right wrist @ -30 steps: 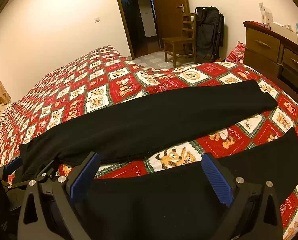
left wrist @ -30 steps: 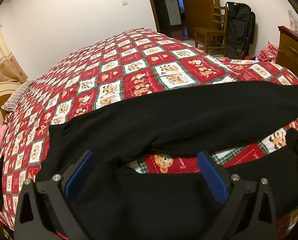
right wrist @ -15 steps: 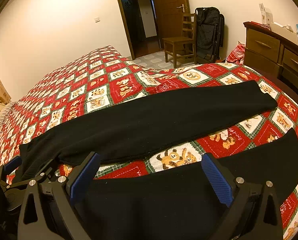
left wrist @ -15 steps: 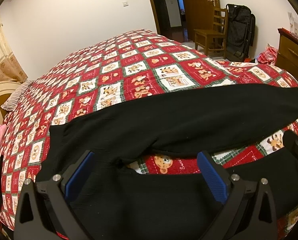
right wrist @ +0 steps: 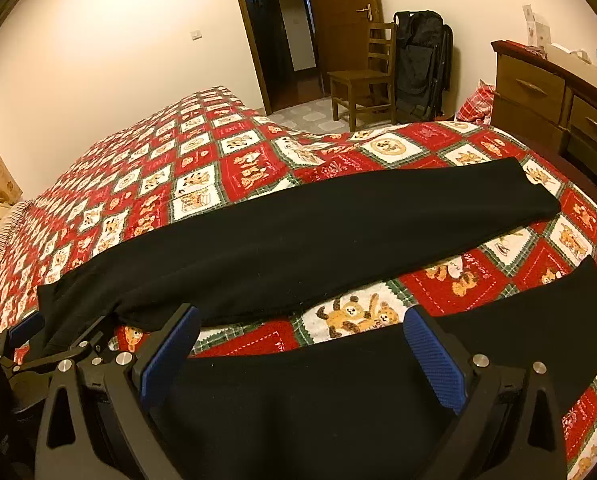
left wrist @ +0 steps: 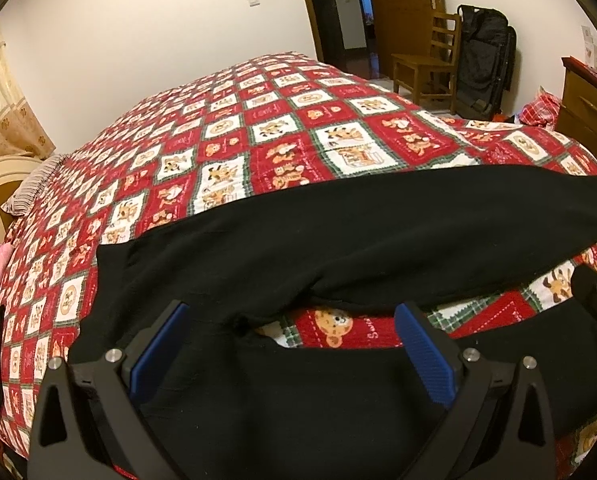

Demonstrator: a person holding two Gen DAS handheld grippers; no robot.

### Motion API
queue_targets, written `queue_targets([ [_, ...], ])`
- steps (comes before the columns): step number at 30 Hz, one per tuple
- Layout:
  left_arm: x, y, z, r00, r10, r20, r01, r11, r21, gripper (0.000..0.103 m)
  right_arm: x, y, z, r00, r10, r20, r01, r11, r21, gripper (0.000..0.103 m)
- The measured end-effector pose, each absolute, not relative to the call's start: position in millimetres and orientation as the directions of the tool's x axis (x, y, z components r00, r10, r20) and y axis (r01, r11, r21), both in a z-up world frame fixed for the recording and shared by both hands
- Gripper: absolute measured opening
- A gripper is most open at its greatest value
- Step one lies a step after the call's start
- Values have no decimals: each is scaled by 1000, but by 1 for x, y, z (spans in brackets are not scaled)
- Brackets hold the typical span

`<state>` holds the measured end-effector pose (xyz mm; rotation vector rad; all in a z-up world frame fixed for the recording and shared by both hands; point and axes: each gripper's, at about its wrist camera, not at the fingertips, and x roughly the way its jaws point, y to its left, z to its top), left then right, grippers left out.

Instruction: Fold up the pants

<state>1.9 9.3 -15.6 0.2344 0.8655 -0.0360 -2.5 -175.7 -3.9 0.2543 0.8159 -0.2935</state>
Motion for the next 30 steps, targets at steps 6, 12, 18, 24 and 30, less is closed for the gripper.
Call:
queue_targets([
  [6, 9, 12, -22, 634, 66, -770, 124, 975, 185, 103, 5, -176, -7, 648, -154, -746, 345, 933, 107, 102],
  [12, 24, 31, -25, 618, 62, -783, 110, 980, 165, 103, 39, -176, 3, 679, -65, -731, 211, 971, 110, 102],
  [18, 51, 84, -26, 604, 107, -790, 8, 990, 141, 103, 121, -145, -3, 634, 85, -768, -113, 993, 17, 102],
  [24, 84, 131, -37, 565, 162, -809, -112, 987, 119, 103, 202, -105, -43, 540, 130, -831, -342, 937, -76, 94],
  [30, 104, 163, -58, 501, 182, -846, -190, 977, 97, 103, 239, -89, -82, 460, 119, -880, -422, 901, -98, 75],
])
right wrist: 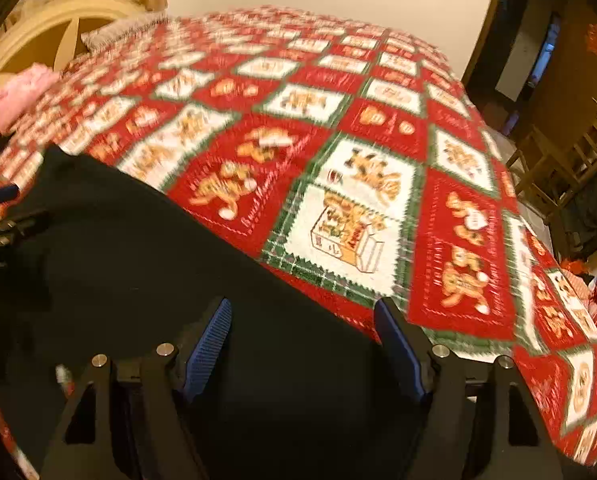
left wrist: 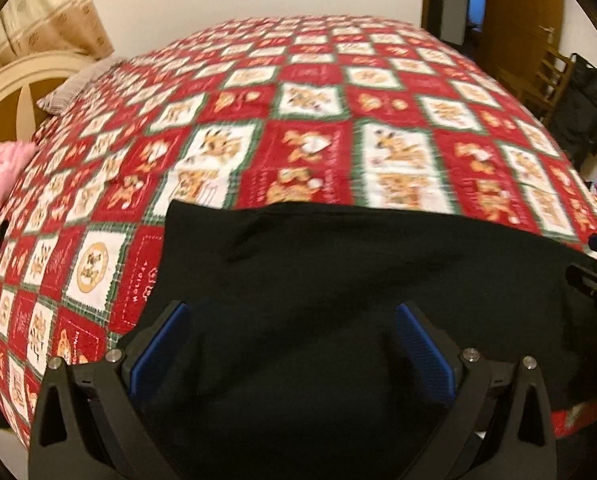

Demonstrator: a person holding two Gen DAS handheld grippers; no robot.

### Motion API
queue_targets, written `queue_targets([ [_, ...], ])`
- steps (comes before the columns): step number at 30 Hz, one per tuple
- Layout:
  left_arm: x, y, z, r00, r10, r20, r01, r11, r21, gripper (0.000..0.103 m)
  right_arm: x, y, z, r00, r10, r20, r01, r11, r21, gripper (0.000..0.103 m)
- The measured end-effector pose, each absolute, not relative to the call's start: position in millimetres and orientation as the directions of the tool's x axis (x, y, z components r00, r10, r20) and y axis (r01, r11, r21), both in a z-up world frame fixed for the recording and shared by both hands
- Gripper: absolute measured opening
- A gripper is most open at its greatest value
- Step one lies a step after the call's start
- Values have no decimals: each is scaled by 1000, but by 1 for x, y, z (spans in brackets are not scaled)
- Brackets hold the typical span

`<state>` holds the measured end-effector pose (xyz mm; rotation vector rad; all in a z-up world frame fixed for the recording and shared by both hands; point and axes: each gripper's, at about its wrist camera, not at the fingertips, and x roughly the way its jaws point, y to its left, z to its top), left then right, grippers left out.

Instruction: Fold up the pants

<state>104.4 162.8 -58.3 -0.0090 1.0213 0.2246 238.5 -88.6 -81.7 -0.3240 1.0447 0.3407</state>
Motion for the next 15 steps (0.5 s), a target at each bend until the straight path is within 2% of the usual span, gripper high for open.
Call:
queue_targets([
  [1, 106, 166, -64, 487, 183, -854, -197, 976, 96, 103, 242, -88, -87, 456, 125, -881, -429, 898, -94, 75],
  [3, 108, 172, -71, 465, 172, -868, -206, 975, 83, 103, 240, -90, -87, 452, 163, -877, -441, 895, -61, 65],
  [5, 110, 177, -79, 442, 151, -884, -213, 975, 60, 103, 240, -90, -87, 417, 214, -883, -465, 885, -5, 39],
  [6, 110, 178, -82, 435, 144, -889, -214, 975, 53, 103, 238, -88, -85, 410, 218, -886, -472, 882, -2, 30],
  [7, 110, 179, -82, 442, 143, -886, -214, 976, 51, 103, 237, -85, -84, 400, 226, -888, -482, 876, 6, 14],
  [8, 111, 178, -81, 442, 147, -885, -212, 976, 55, 103, 234, -84, -82, 397, 226, -890, -487, 873, 4, 8],
  [15, 90, 196, -56, 481, 101, -871, -212, 977, -4, 103, 175, -72, -40, 493, 246, -834, -528, 847, -63, 5],
])
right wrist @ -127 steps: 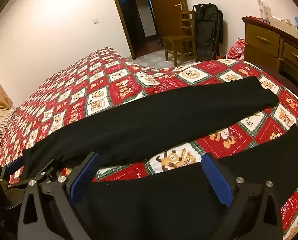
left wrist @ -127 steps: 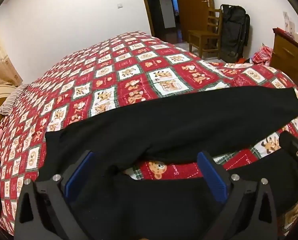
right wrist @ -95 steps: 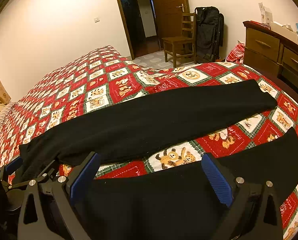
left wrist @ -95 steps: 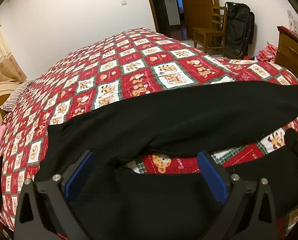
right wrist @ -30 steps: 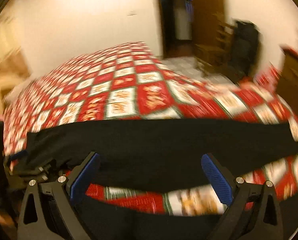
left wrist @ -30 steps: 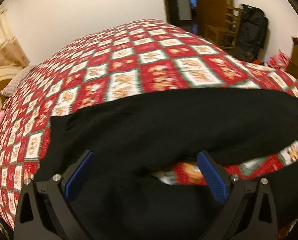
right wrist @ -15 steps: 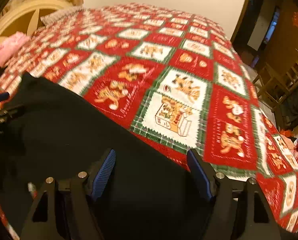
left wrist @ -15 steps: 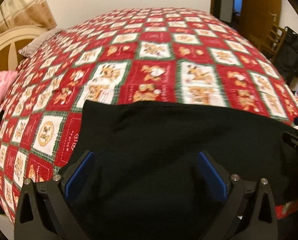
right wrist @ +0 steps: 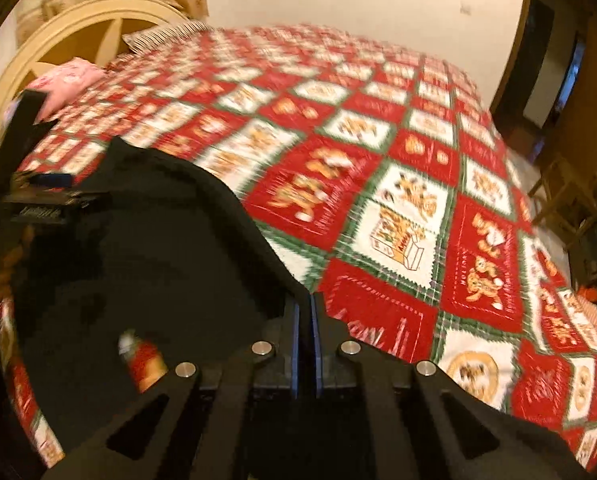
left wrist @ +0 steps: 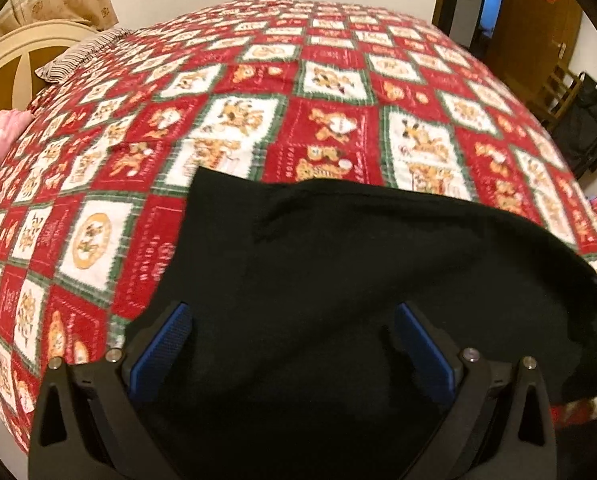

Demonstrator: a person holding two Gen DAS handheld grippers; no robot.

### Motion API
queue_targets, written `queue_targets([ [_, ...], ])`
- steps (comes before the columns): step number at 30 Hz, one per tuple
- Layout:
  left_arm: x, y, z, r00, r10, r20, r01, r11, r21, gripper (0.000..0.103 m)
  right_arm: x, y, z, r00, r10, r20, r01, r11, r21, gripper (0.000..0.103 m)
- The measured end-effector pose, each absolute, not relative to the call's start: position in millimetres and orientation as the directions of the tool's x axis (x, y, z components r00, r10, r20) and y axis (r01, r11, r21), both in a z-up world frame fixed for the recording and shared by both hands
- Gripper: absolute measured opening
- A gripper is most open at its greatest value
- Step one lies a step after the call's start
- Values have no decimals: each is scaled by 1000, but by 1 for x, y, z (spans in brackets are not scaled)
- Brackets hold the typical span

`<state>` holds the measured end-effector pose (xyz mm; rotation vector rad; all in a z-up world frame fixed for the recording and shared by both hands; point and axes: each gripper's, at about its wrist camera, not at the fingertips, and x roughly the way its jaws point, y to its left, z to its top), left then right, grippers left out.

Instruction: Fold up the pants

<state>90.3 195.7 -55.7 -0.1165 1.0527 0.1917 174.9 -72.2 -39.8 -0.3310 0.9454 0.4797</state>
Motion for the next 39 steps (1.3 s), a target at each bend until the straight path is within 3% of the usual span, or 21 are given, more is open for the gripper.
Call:
queue_targets([
  [11, 88, 182, -22, 506, -107, -856, -86, 981, -174, 103, 36, -41, -32, 607, 298, -736, -609, 769, -191, 4],
  [14, 101, 168, -31, 452, -150, -879, -59, 979, -197, 103, 8, -24, -47, 645, 261, -718, -634, 706, -314, 4],
  [16, 115, 159, -37, 419, -140, -897, -62, 981, -182, 103, -5, -14, -56, 658, 247, -712, -649, 664, -370, 4],
  [23, 147, 134, -62, 344, -31, -938, -35, 998, -46, 103, -15, -16, -59, 666, 266, -697, -644, 676, -358, 3],
  [26, 151, 137, -73, 315, 2, -949, -54, 998, -16, 86, -10, -21, -55, 683, 254, -685, -618, 701, -356, 3],
  [28, 150, 148, -77, 306, -65, -950, -83, 992, -94, 63, -6, -25, -51, 693, 249, -677, -597, 725, -344, 3],
  [29, 148, 153, -76, 321, -93, -943, -96, 987, -130, 61, -4, -26, -50, 698, 242, -673, -586, 734, -344, 3],
  [30, 146, 159, -72, 266, -115, -957, -71, 988, -138, 48, -3, -27, -49, 702, 235, -672, -577, 740, -345, 3],
  [31, 144, 165, -68, 294, -167, -941, -69, 978, -195, 29, -2, -27, -47, 706, 234, -668, -571, 746, -343, 3],
  [33, 139, 177, -62, 318, -270, -909, -73, 949, -308, 22, -3, -28, -42, 700, 250, -669, -575, 753, -320, 3],
  [34, 136, 183, -57, 334, -284, -899, -79, 942, -326, 18, -5, -28, -39, 697, 262, -668, -579, 755, -308, 3],
  [39, 101, 197, -19, 488, -295, -821, -80, 922, -379, 14, -23, -28, -19, 701, 292, -651, -592, 748, -302, 3],
])
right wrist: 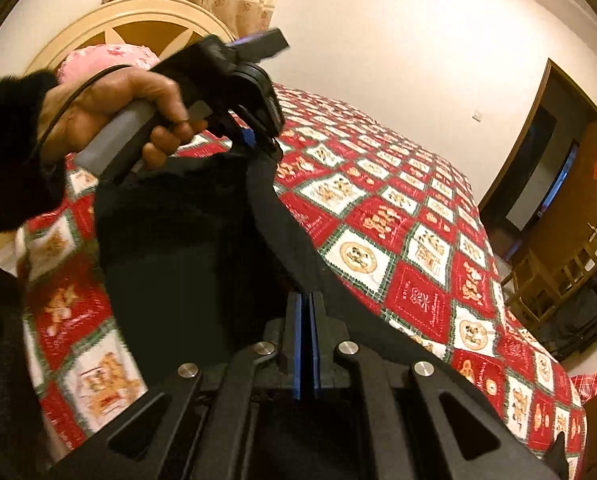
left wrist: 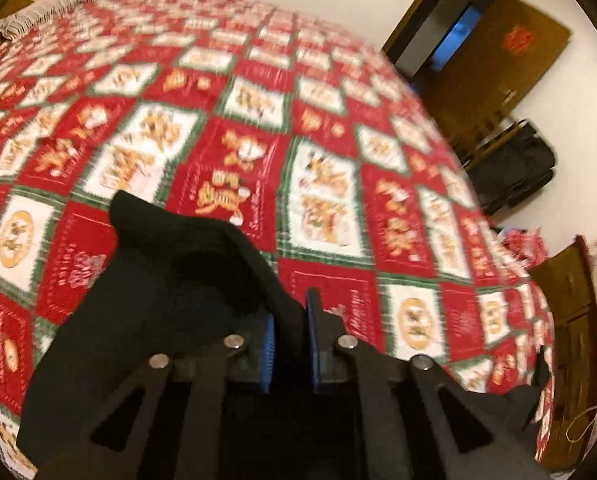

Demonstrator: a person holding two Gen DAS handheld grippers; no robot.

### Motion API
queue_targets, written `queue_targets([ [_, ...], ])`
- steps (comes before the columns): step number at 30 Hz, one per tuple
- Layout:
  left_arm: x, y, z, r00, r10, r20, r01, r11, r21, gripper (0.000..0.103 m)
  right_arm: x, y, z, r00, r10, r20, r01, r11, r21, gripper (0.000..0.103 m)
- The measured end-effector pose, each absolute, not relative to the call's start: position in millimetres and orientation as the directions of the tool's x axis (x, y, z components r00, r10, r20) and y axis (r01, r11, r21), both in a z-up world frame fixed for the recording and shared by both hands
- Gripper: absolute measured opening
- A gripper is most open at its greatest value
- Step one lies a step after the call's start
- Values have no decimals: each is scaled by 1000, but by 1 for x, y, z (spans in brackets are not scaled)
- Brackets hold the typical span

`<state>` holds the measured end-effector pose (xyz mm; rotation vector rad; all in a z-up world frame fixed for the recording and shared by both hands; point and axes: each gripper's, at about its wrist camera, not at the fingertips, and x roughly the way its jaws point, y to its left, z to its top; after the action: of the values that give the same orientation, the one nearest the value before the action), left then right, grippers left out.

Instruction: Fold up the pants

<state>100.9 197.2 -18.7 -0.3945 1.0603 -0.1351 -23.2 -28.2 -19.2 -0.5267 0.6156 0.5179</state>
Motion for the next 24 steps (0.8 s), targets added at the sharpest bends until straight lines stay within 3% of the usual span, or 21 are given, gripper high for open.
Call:
queue_targets([
  [7, 20, 222, 20, 675, -325, -662, -4, 896, -444, 14, -63, -24, -5, 676, 330, -658, -638, 709, -300, 3],
  [10, 0, 230, 15, 704, -309, -639, -16, 893, -449, 14, -76, -16, -15, 642, 345, -685, -671, 684, -285, 3],
  [24, -42, 252, -53, 610, -250, -752, -139, 900, -413, 14, -95, -7, -73, 534, 289, -794, -745, 606, -280, 3],
])
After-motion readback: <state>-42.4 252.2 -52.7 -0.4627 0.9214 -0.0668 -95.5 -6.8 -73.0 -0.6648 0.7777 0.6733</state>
